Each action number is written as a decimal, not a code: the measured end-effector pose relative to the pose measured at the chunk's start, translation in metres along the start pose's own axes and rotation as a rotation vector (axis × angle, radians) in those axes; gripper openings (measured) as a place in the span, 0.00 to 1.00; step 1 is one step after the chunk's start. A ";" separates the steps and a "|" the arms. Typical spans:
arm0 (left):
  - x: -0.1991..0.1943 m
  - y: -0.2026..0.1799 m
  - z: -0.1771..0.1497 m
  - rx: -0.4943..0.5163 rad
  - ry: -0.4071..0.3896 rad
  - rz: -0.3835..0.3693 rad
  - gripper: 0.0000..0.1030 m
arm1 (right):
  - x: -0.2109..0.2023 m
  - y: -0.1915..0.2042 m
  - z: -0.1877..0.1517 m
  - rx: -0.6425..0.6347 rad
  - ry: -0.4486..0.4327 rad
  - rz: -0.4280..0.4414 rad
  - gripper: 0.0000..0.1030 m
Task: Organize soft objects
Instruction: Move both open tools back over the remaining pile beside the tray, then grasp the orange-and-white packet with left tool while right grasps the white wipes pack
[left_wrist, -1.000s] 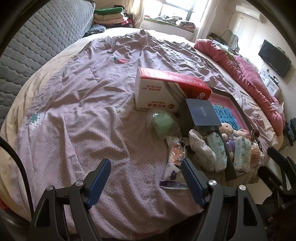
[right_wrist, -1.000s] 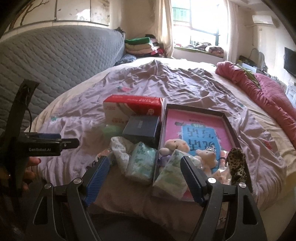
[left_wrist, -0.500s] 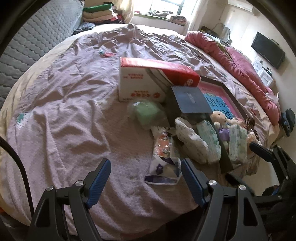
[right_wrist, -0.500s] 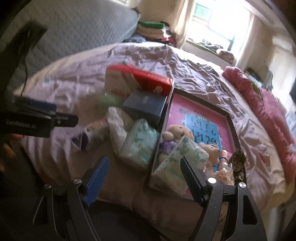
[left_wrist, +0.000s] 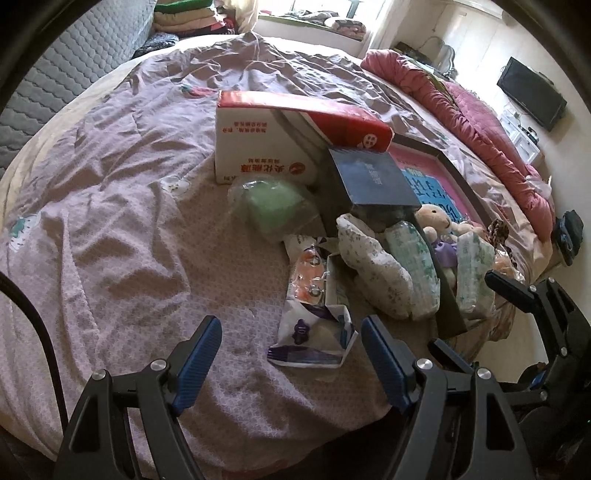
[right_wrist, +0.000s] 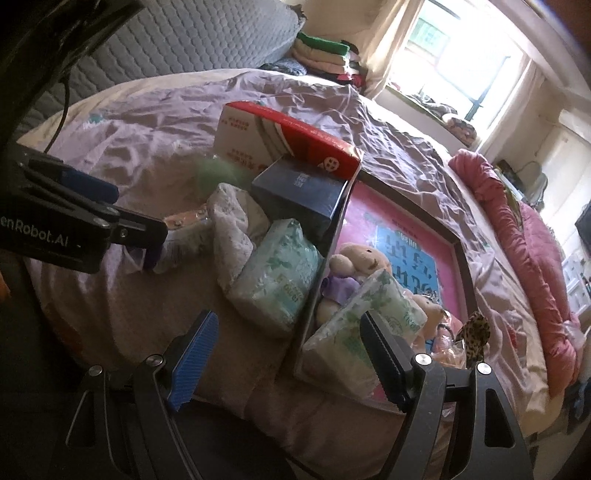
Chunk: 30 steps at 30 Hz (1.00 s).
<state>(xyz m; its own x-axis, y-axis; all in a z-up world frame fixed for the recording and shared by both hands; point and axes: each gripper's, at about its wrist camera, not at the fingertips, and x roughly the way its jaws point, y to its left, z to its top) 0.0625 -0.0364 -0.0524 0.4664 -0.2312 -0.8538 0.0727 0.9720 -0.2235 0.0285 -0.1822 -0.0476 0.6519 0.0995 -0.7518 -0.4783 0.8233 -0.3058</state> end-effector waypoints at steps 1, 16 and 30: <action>0.001 0.000 0.000 0.002 0.002 -0.002 0.75 | 0.001 0.001 0.000 -0.006 -0.001 -0.001 0.78; 0.020 0.005 0.001 -0.025 0.037 -0.033 0.75 | 0.028 0.013 0.010 -0.128 -0.018 -0.058 0.77; 0.028 0.001 0.008 -0.006 0.027 -0.046 0.75 | 0.028 -0.015 0.020 -0.008 -0.069 -0.013 0.54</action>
<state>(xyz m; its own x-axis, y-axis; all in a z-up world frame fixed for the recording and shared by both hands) 0.0824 -0.0421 -0.0732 0.4384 -0.2766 -0.8552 0.0881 0.9601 -0.2654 0.0657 -0.1803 -0.0529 0.6967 0.1272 -0.7060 -0.4741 0.8202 -0.3201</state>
